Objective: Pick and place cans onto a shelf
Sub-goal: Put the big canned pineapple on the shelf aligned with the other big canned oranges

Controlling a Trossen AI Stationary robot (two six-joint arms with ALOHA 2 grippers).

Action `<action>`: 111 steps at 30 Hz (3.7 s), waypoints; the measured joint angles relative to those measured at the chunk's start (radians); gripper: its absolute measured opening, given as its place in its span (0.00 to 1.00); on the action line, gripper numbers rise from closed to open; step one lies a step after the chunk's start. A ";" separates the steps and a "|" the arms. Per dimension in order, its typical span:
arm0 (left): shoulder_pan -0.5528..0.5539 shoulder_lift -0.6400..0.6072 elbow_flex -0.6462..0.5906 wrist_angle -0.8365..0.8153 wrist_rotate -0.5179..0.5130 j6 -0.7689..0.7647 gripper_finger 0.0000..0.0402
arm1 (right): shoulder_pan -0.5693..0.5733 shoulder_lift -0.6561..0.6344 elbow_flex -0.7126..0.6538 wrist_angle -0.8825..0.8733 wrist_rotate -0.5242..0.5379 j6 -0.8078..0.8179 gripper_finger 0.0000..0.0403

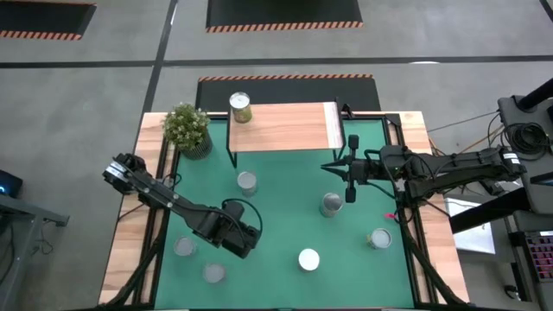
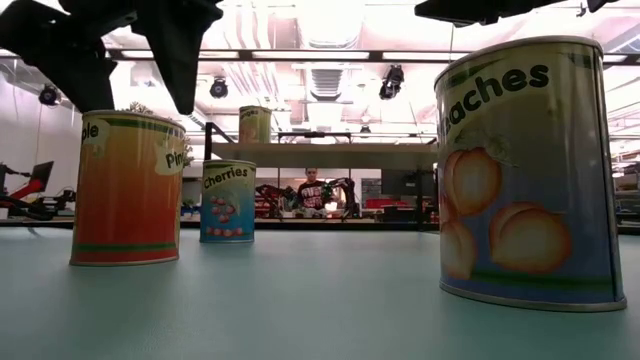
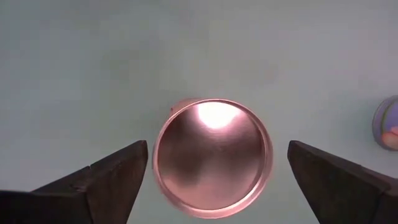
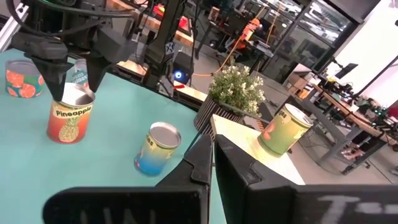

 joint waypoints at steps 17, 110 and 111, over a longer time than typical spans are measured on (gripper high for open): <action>-0.004 0.000 -0.040 0.038 -0.014 -0.016 0.74 | 0.000 0.000 0.000 -0.004 0.001 -0.005 0.02; 0.415 0.058 0.732 -0.256 -0.079 1.502 0.78 | 0.000 -0.007 0.000 -0.041 0.005 -0.004 0.02; 0.457 0.059 0.745 -0.256 -0.077 1.518 0.78 | 0.000 -0.008 0.000 -0.040 0.005 -0.004 0.02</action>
